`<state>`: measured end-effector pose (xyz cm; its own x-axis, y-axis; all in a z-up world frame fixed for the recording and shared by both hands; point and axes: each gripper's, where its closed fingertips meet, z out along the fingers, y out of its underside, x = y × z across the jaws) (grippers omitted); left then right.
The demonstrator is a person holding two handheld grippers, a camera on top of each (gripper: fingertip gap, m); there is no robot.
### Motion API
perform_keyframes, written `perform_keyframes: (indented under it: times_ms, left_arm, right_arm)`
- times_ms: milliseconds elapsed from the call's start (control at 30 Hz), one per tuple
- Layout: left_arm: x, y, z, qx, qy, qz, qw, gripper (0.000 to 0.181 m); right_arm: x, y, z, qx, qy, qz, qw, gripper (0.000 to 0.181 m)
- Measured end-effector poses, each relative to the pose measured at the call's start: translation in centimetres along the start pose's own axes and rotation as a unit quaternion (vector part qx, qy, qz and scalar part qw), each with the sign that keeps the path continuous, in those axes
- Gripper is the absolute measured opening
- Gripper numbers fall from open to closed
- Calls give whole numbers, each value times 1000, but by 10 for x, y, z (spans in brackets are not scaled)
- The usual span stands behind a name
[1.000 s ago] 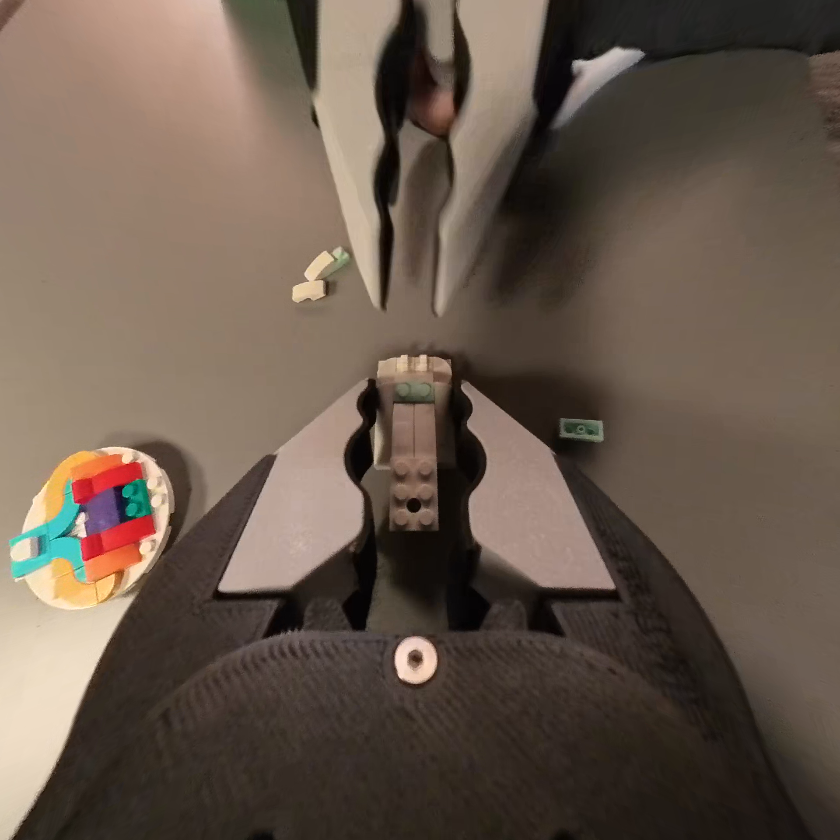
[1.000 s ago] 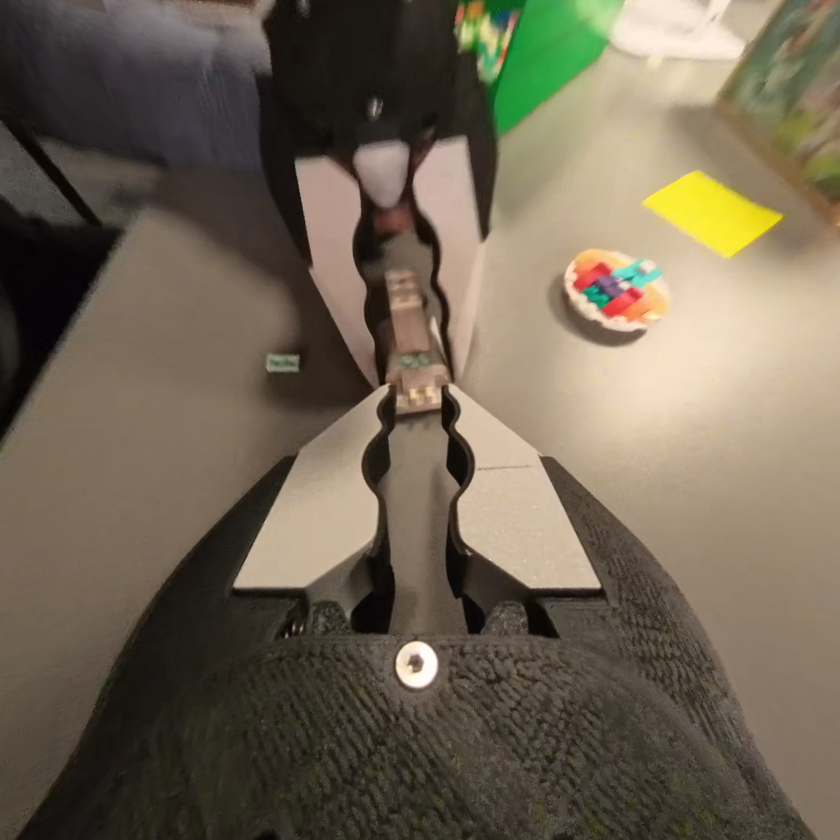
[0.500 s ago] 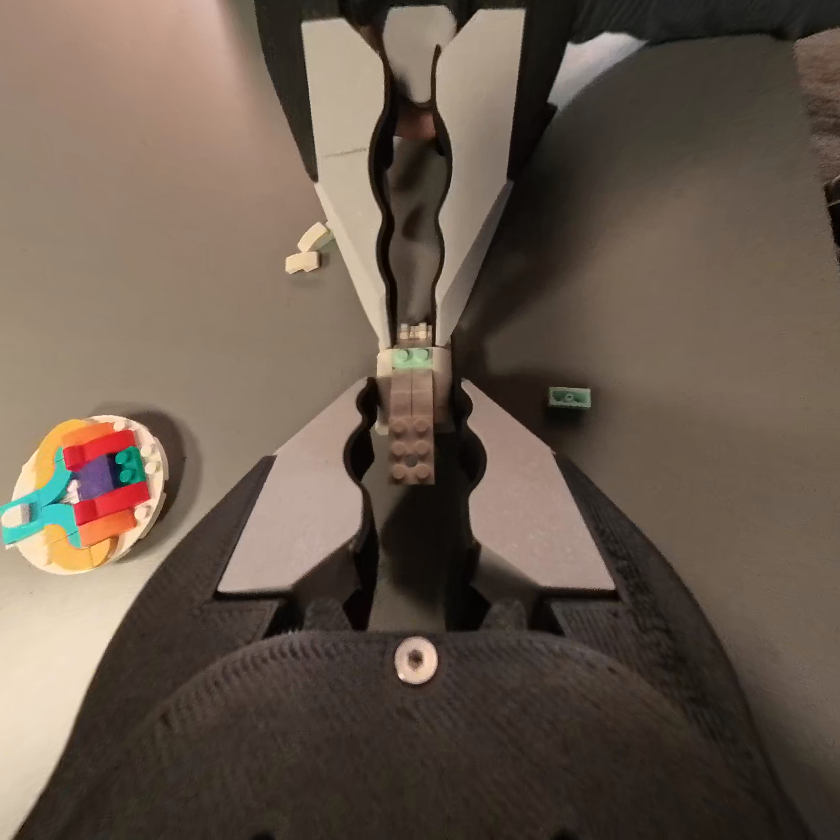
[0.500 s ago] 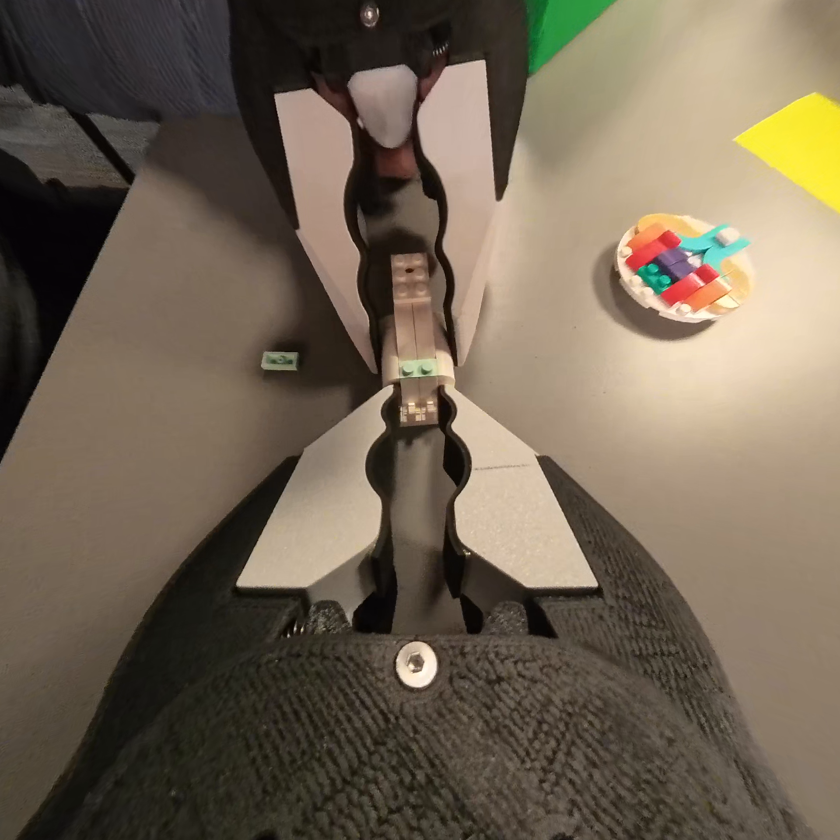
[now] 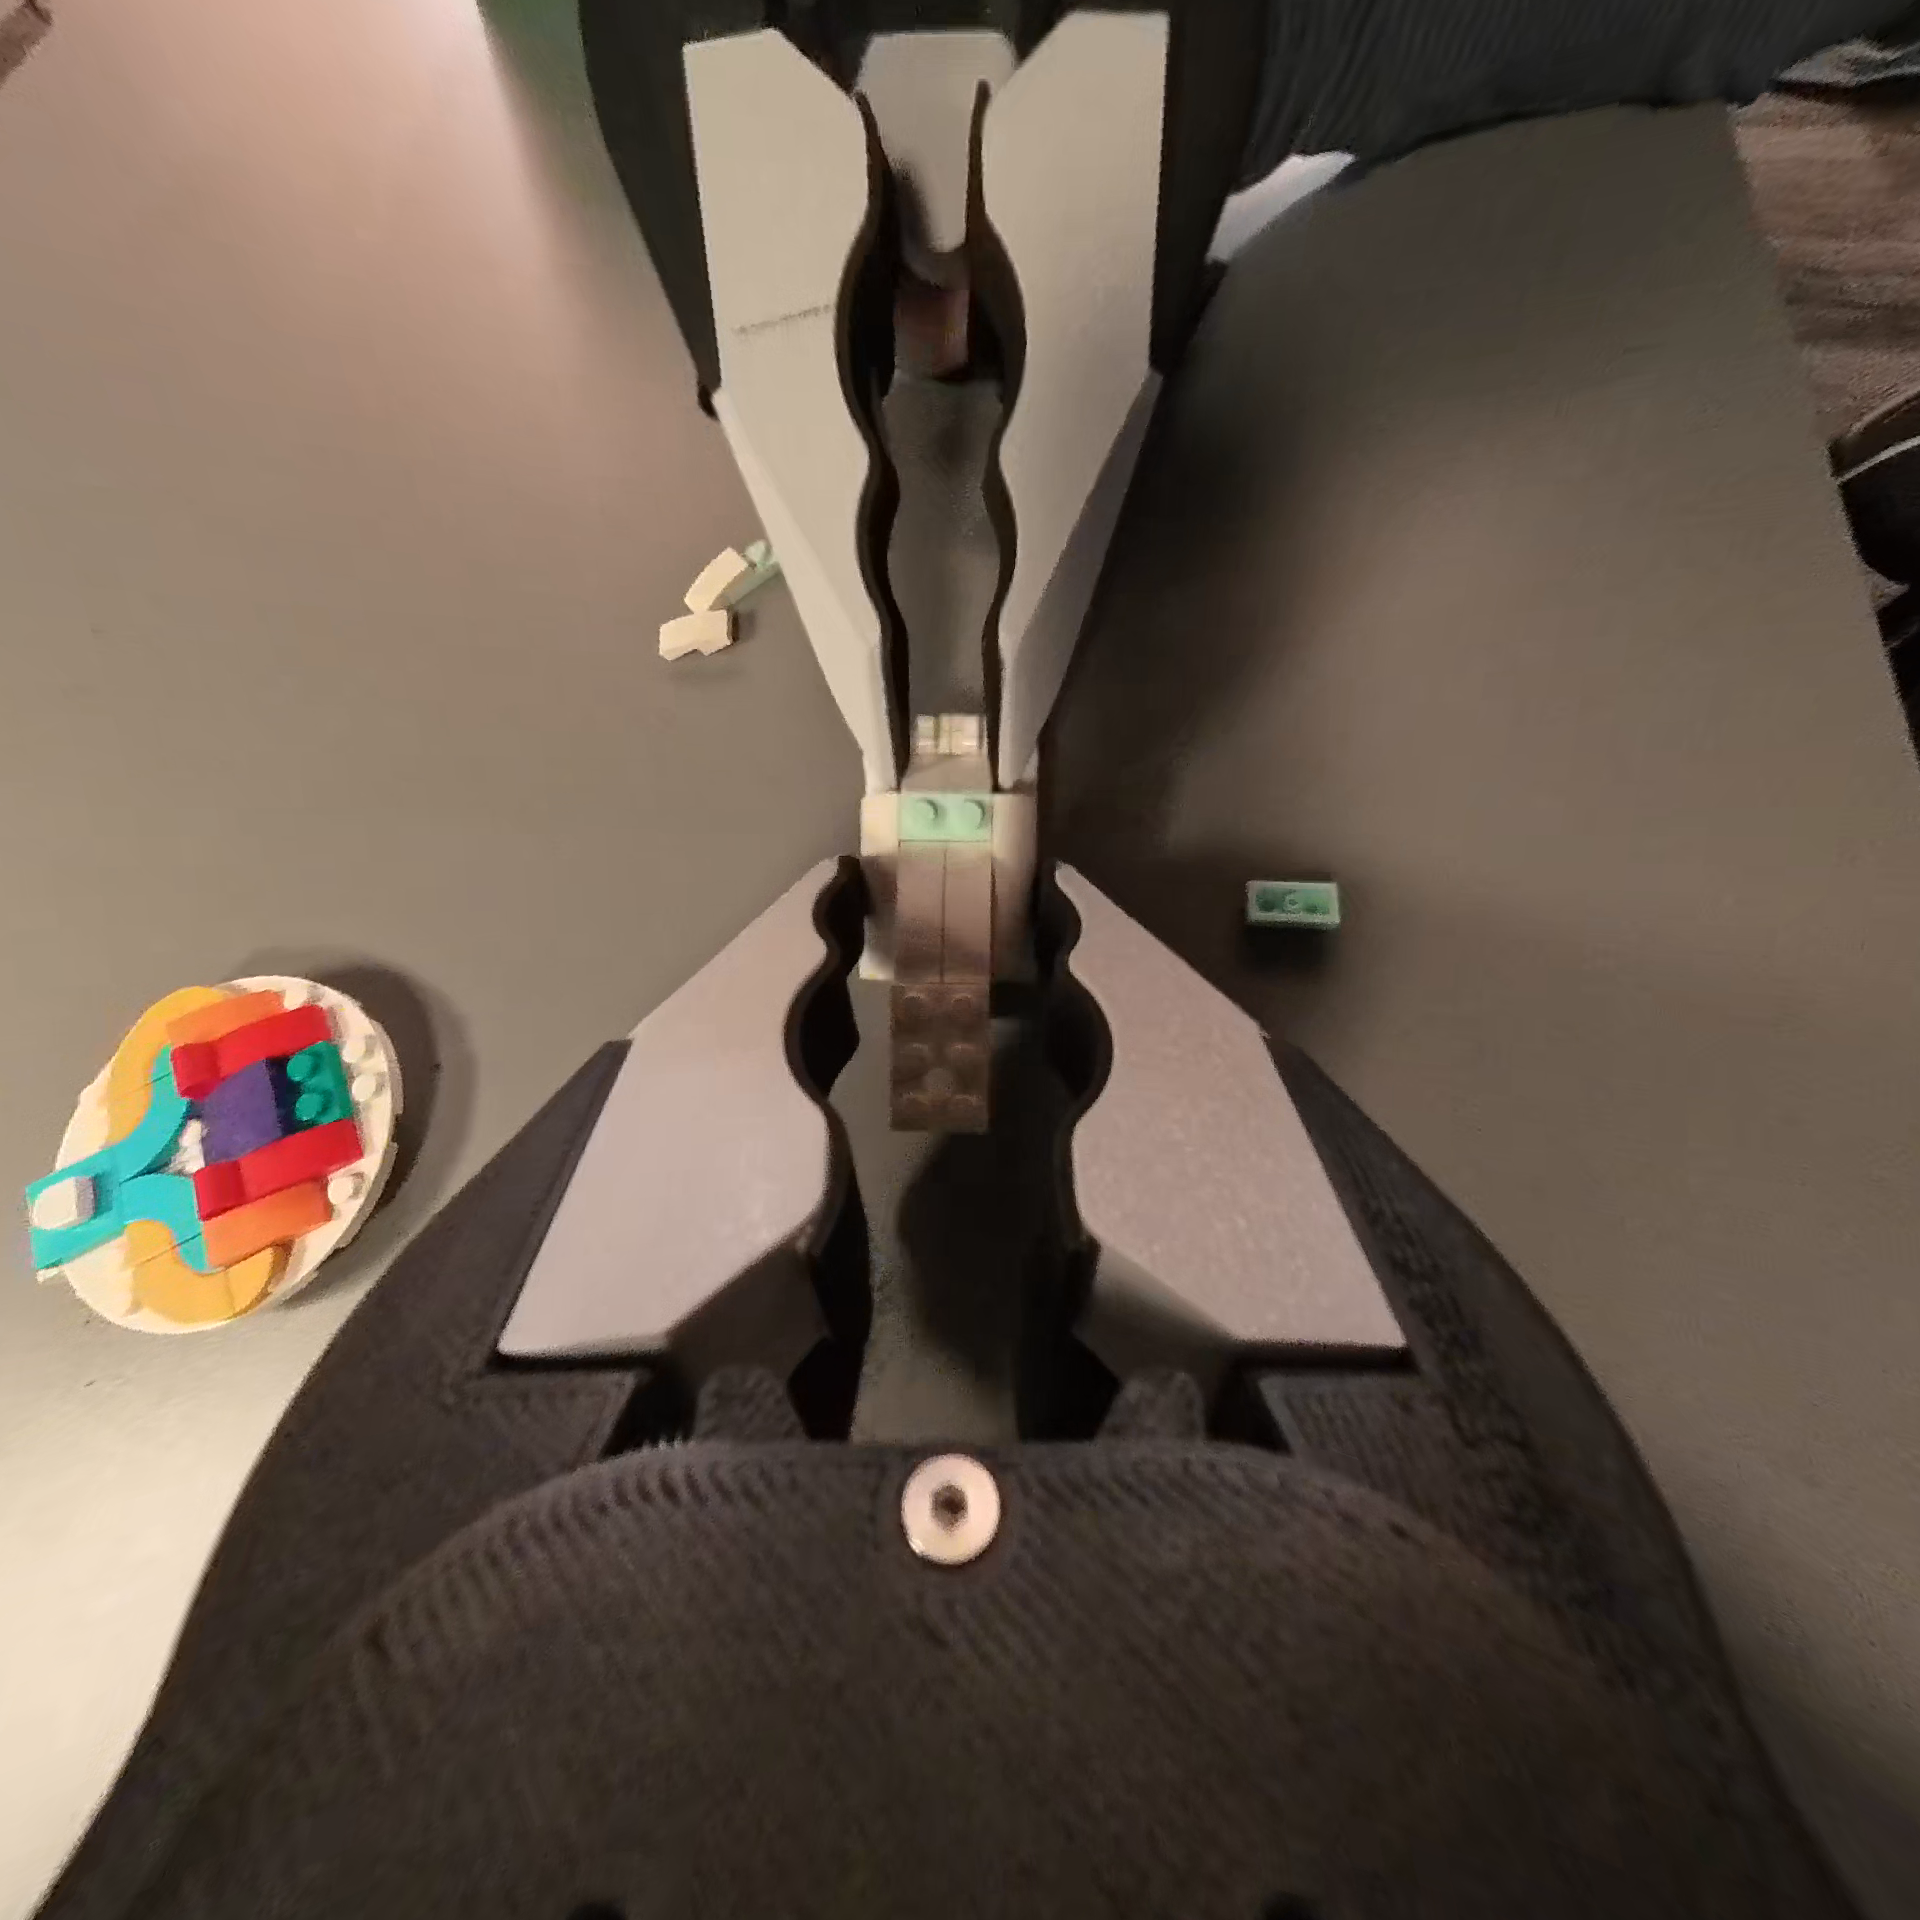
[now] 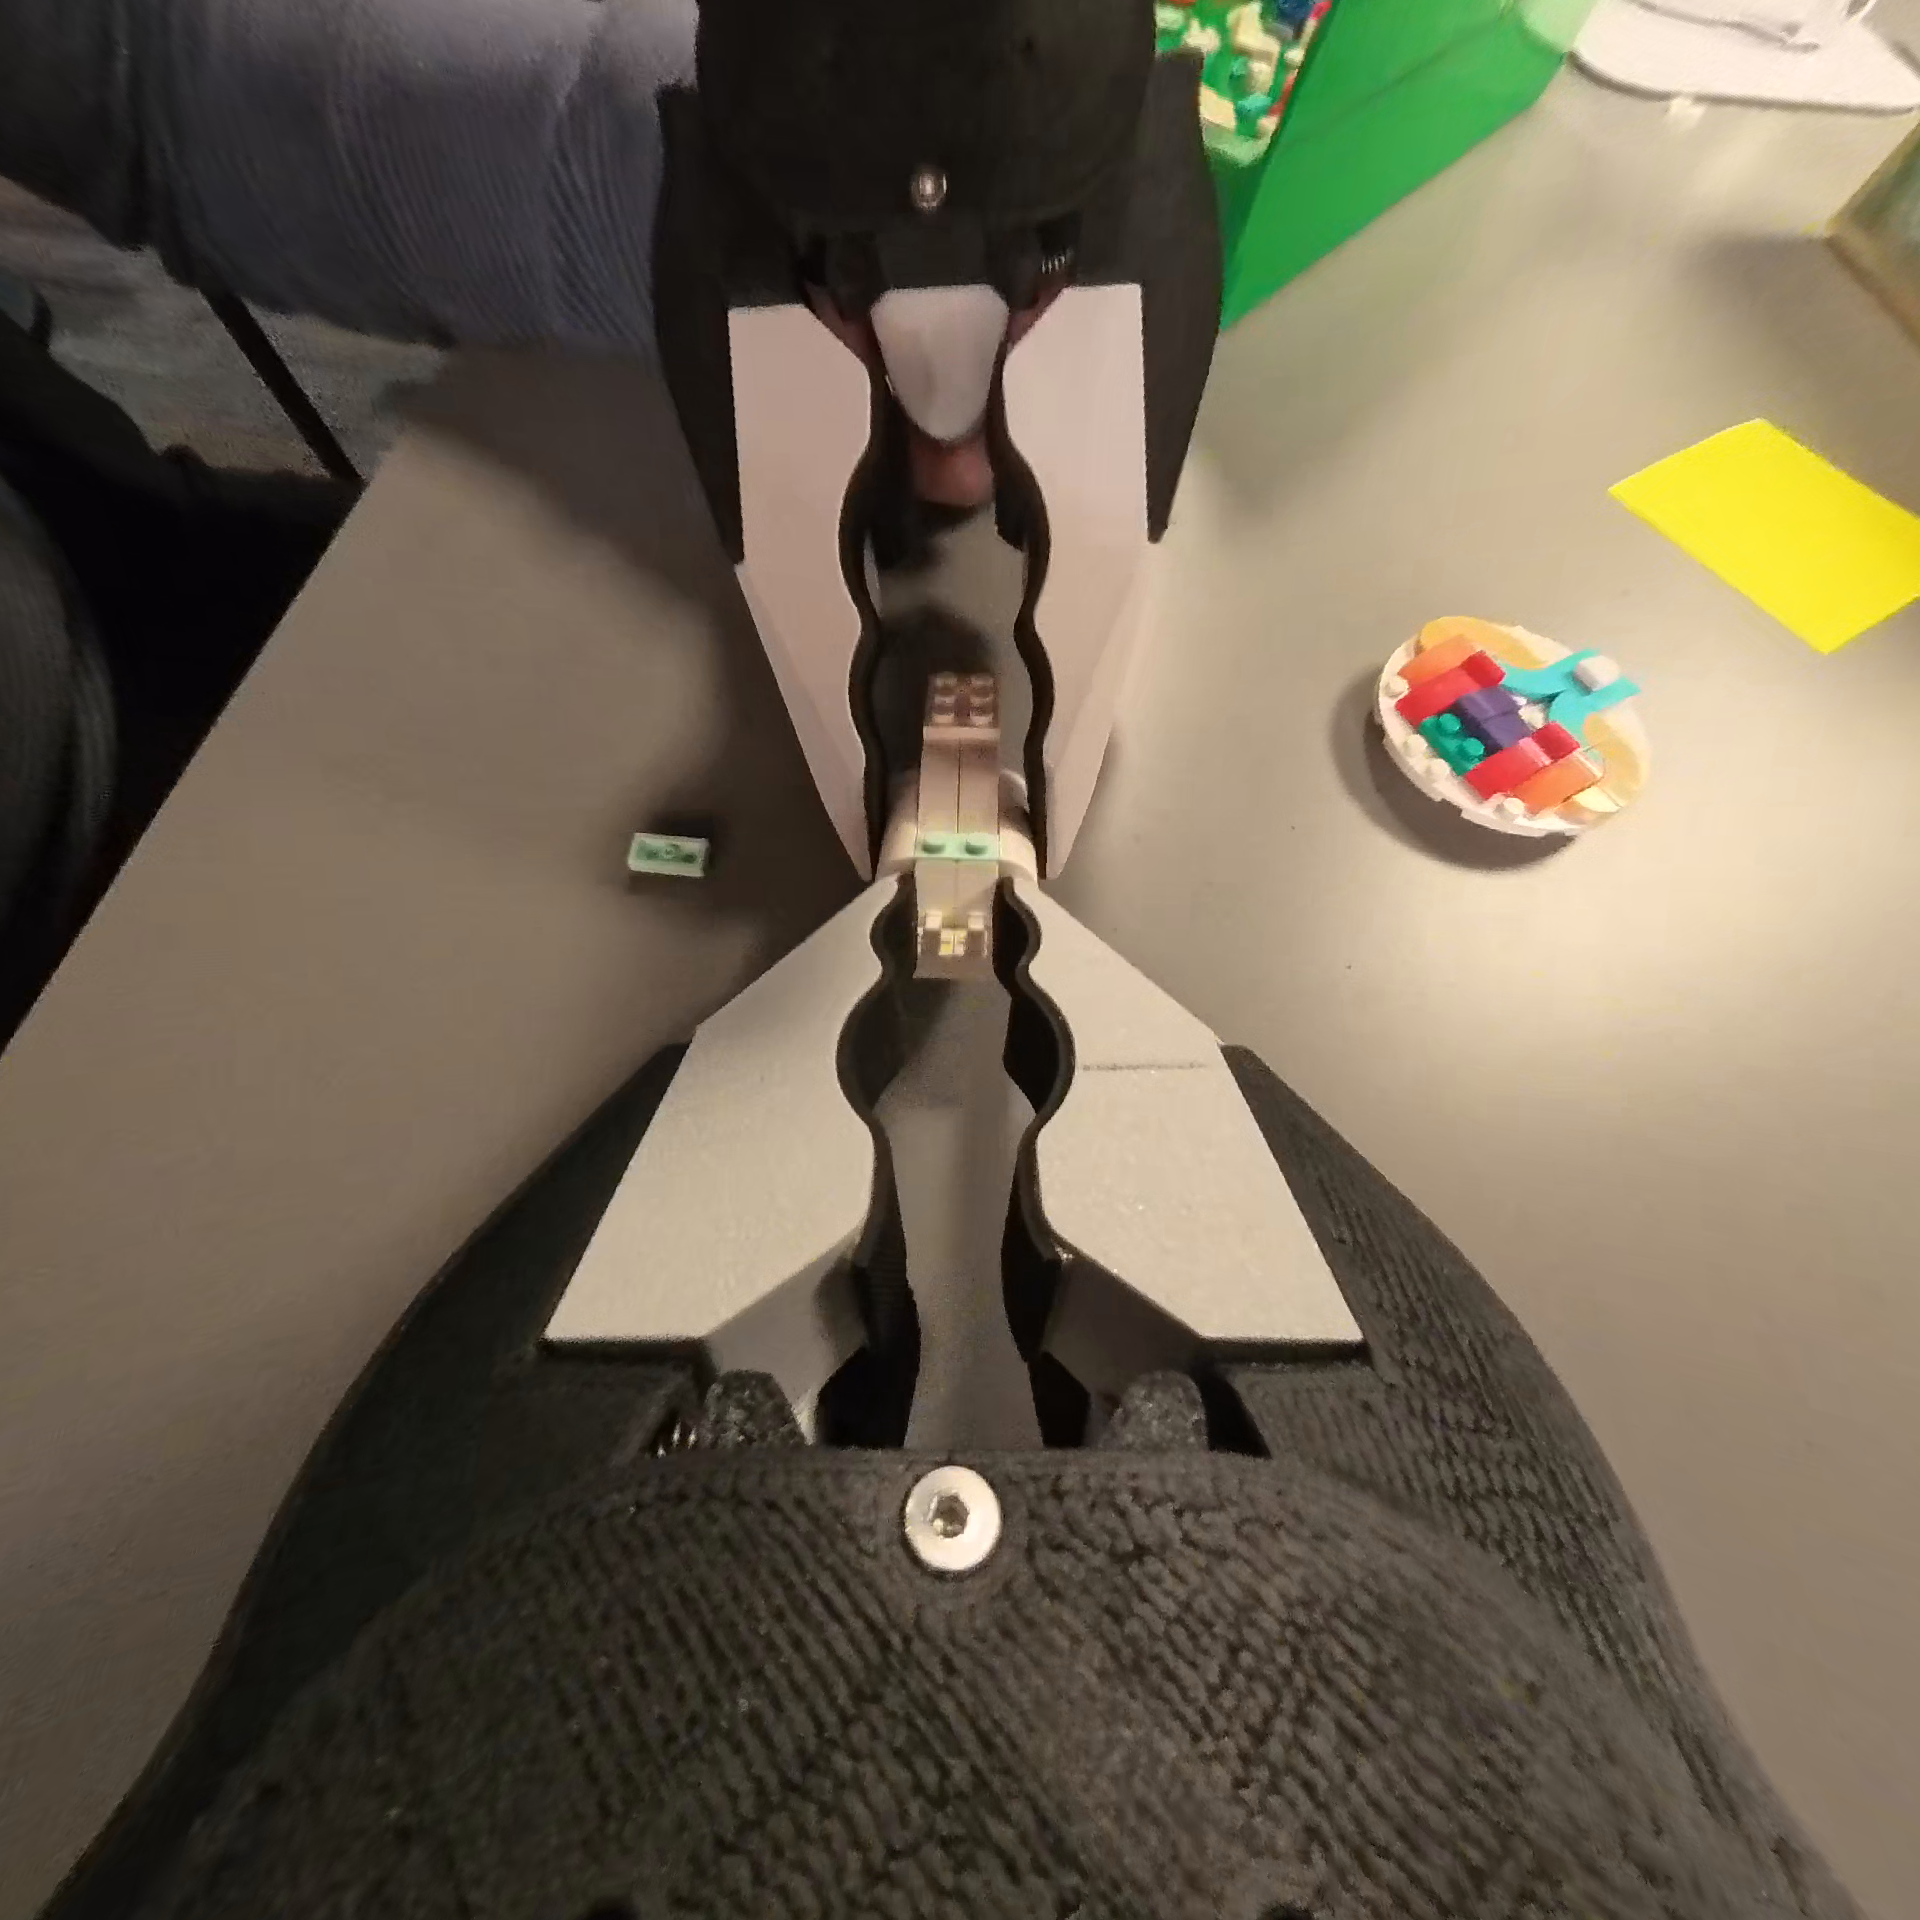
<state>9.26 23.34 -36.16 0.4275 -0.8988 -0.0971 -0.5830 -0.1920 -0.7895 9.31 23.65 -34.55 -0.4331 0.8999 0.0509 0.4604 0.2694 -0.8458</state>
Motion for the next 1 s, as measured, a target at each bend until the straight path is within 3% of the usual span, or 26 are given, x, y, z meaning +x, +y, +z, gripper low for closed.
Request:
perform_keyframes:
  times_ms: [200, 667, 733, 833, 1000]
  left_arm:
    - [1, -9, -3, 26, -3, 6, 1000, 33]
    - [1, -18, -4, 27, -58, 97, 993, 32]
    - [0, -15, -3, 19, -61, 100, 993, 32]
    - [-3, -5, 2, -8, -57, 80, 995, 32]
    - [-5, -6, 3, -7, -55, 59, 997, 32]
  right_arm:
    - [-1, -14, -7, 53, -17, 25, 998, 11]
    - [-3, -17, -13, 80, -81, 96, 989, 10]
    - [-2, -13, -10, 65, -65, 79, 993, 11]
    - [5, -4, -2, 11, 20, -18, 1000, 5]
    - [7, -5, -3, -42, 92, -114, 988, 2]
